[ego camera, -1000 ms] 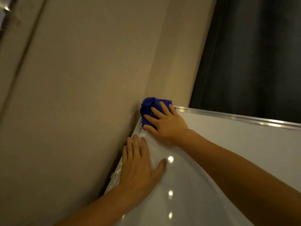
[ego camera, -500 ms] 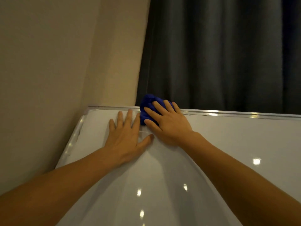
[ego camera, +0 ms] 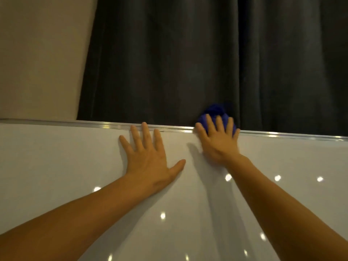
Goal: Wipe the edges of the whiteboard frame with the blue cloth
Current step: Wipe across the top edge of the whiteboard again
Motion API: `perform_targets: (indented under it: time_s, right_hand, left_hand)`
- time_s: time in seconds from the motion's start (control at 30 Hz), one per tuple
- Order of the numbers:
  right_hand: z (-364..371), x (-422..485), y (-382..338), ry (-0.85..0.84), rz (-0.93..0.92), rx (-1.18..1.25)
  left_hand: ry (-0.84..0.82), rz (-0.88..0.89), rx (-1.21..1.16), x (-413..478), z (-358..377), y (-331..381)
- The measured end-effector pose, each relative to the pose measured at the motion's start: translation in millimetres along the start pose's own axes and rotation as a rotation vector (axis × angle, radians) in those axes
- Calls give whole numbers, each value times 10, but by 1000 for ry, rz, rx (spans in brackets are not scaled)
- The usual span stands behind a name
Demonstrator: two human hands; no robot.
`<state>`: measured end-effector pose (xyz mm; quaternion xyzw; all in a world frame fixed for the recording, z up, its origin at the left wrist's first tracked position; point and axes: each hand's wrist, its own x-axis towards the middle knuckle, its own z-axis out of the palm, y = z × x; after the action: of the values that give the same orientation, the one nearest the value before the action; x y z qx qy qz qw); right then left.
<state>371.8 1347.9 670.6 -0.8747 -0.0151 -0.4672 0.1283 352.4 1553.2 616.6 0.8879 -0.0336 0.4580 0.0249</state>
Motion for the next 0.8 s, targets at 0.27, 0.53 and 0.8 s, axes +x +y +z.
perform_targets:
  time_s: [0.27, 0.53, 0.8]
  right_hand:
    - [30, -33, 197, 7, -383, -82]
    - [-196, 27, 364, -148, -23, -128]
    - [-296, 65, 345, -268, -351, -88]
  left_hand:
    - [44, 6, -13, 7, 54, 272]
    - [-19, -16, -28, -28, -24, 336]
    - [-89, -58, -38, 5, -49, 872]
